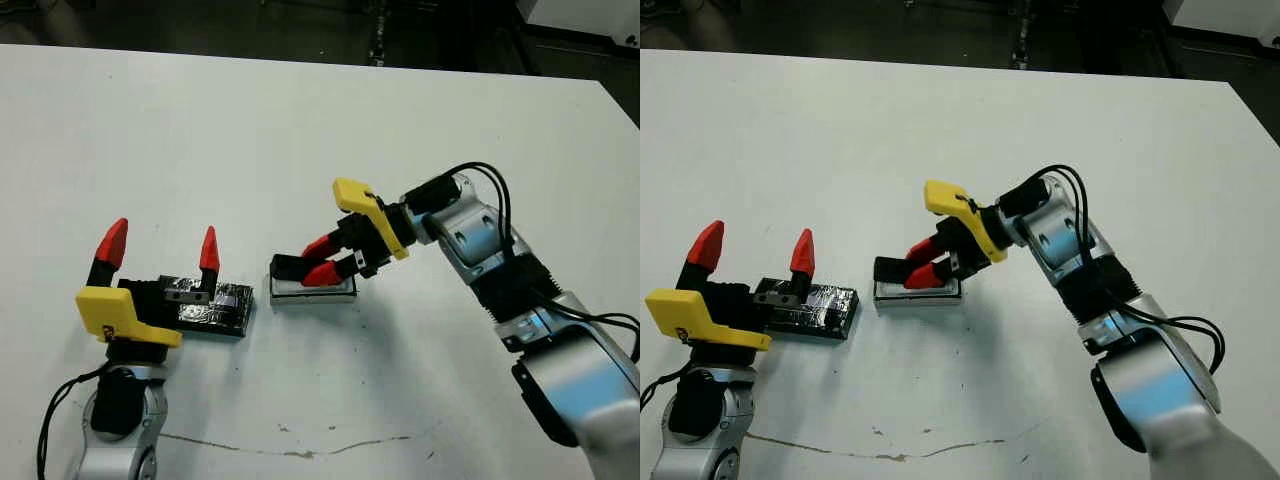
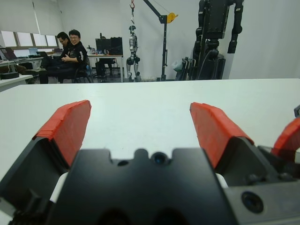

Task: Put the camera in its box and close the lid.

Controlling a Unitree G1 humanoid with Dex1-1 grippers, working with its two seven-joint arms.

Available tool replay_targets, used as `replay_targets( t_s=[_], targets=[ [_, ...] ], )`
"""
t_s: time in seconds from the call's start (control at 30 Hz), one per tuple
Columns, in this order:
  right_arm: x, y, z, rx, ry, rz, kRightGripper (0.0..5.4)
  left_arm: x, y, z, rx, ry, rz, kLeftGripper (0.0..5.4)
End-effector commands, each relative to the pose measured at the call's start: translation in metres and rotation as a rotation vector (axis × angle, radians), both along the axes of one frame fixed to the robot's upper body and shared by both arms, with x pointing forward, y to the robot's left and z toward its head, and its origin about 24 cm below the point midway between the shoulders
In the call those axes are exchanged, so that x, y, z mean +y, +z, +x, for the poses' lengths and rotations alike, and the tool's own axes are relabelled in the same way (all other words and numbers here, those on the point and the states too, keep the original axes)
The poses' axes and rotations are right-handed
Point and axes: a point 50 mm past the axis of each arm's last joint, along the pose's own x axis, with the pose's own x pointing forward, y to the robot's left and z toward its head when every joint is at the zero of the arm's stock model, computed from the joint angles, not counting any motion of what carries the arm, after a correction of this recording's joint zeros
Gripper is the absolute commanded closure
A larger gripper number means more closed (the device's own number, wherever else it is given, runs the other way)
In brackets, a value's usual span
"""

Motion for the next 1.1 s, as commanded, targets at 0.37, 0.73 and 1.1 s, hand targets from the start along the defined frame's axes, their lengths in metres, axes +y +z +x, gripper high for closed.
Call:
replay_targets(
  t_s=[0.37,0.73,1.1],
  targets=[
    [-0.010,-0.008,-0.002,-0.040,-0.029,-0.040,3.74,0.001,-0.002,-0.003,0.013,0.008,0.002,0.00],
    [-0.017,-0.009,-0.002,-0.096,-0.025,-0.060,3.74,0.002,-0.001,-0.003,0.010,0.004,0.010,0.00],
    [-0.023,-0.010,0.000,-0.088,-0.047,-0.081,3.74,0.001,-0.002,-0.003,0.013,0.007,0.000,0.00]
  ],
)
